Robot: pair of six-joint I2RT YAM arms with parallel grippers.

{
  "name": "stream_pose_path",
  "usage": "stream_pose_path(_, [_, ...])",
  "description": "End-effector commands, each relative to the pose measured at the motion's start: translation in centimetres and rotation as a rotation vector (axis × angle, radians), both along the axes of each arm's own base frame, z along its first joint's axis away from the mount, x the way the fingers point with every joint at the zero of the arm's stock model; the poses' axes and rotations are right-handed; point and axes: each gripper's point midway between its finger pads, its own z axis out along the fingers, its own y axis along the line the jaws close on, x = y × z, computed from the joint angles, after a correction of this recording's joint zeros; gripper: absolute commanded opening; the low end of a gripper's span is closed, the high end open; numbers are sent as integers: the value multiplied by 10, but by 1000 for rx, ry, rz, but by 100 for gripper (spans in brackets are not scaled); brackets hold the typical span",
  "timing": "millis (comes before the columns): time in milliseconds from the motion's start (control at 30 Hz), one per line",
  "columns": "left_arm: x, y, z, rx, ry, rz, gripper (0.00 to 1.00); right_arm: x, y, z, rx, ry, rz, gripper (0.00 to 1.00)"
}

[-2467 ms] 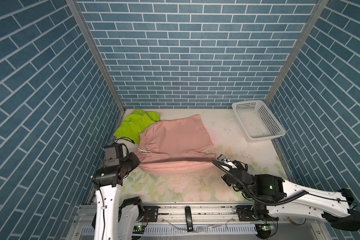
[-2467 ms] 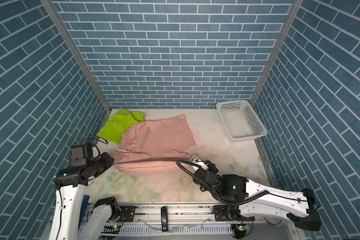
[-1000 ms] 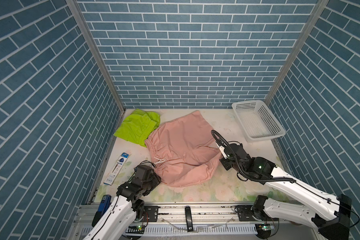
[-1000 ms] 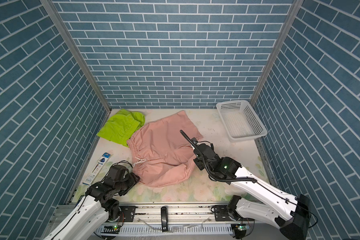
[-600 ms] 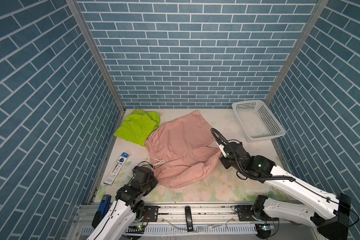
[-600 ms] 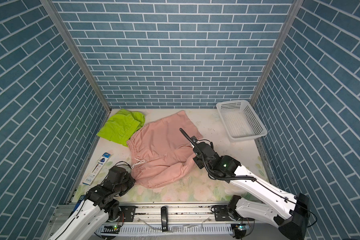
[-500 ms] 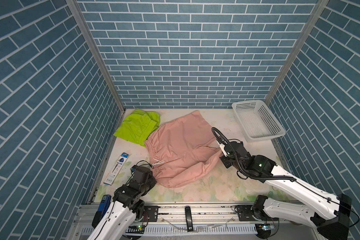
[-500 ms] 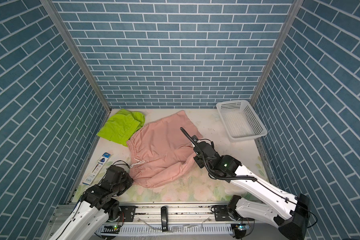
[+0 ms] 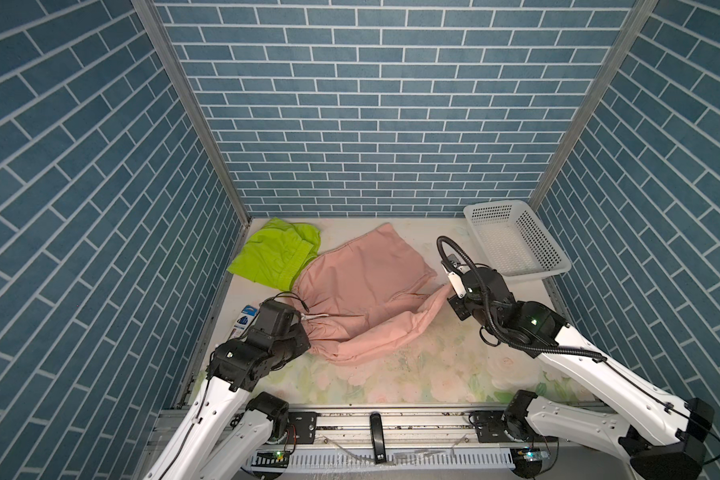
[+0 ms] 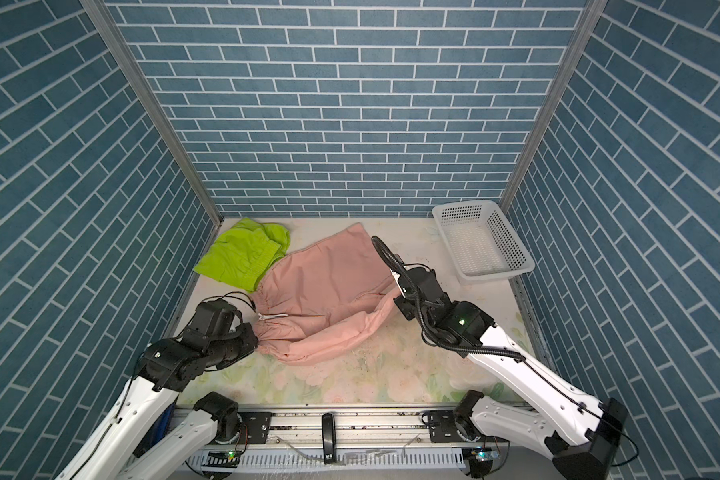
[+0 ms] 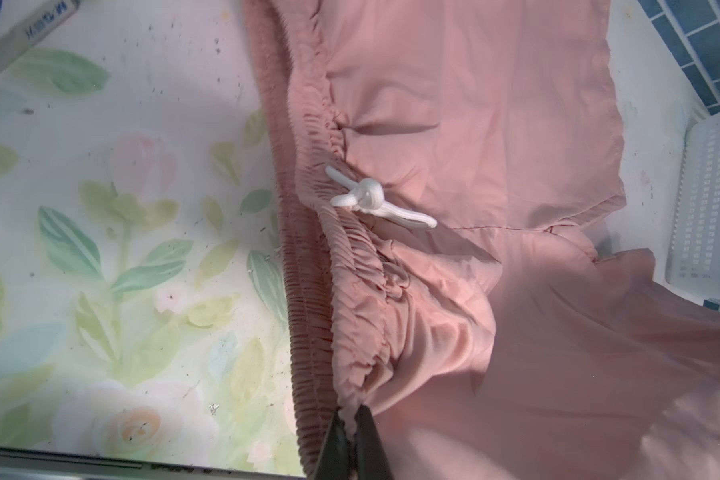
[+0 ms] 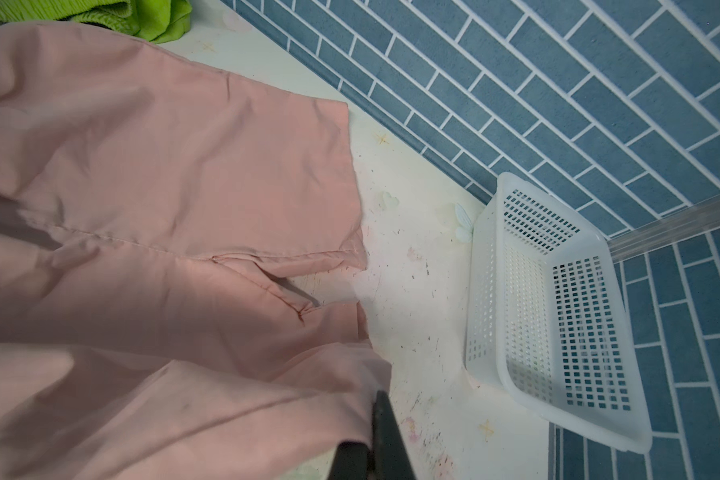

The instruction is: Fold and stack the shorts

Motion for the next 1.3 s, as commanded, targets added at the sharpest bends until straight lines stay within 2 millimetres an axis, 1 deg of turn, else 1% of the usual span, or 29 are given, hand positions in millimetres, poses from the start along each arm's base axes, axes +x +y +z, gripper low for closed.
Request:
stream_pose_path(0, [1, 6, 0, 66, 45, -64, 0, 29, 19, 15, 5, -44, 72, 0])
stream_pose_path(100, [10, 5, 5, 12, 32, -54, 2, 53, 24, 18, 0, -37, 79, 0])
stream_pose_path(200, [16, 13, 7, -29, 21, -18, 2, 71, 26, 25, 14, -52, 91, 0])
stream_pose_path(233, [19, 16, 7, -42, 18, -9, 0, 77, 26, 28, 22, -57, 92, 0])
stream_pose_path(300, [26, 19, 8, -77, 10, -2, 0, 90, 24, 30, 26, -62, 89, 0])
stream_pose_path(367, [39, 15, 14, -114, -14, -24, 0, 103, 24, 34, 31, -69, 89, 0])
stream_pose_path(433, [52, 15, 21, -101, -25, -42, 0, 114, 25, 39, 38, -74, 97, 0])
stream_pose_path(567, [75, 24, 29, -38, -19, -51, 0, 141, 33, 40, 58, -64, 123, 0])
stream_pose_path(633, [85, 28, 29, -26, -10, -45, 0, 157, 37, 34, 59, -45, 132, 0])
stream_pose_path(733, [100, 37, 23, -26, 3, -23, 0, 180, 47, 25, 67, -25, 150, 0])
stream_pose_path(833, [112, 47, 11, -33, 12, 2, 0, 204, 60, 17, 73, -10, 168, 0])
stream_pose_path(900, [117, 54, 0, -30, 39, 17, 0, 219, 69, 6, 67, 12, 179, 0])
stream_pose_path(1000, [127, 65, -17, -18, 61, 39, 0, 241, 79, -14, 65, 45, 188, 0])
stream_pose_path(1200, [151, 84, -48, -31, 98, 84, 0, 274, 96, -62, 63, 129, 192, 0])
stream_pose_path(1233, [156, 86, -54, -34, 103, 90, 0, 280, 99, -76, 62, 152, 190, 0])
stream_pose_path(1267, [160, 88, -61, -36, 111, 94, 0, 285, 104, -84, 68, 169, 194, 0])
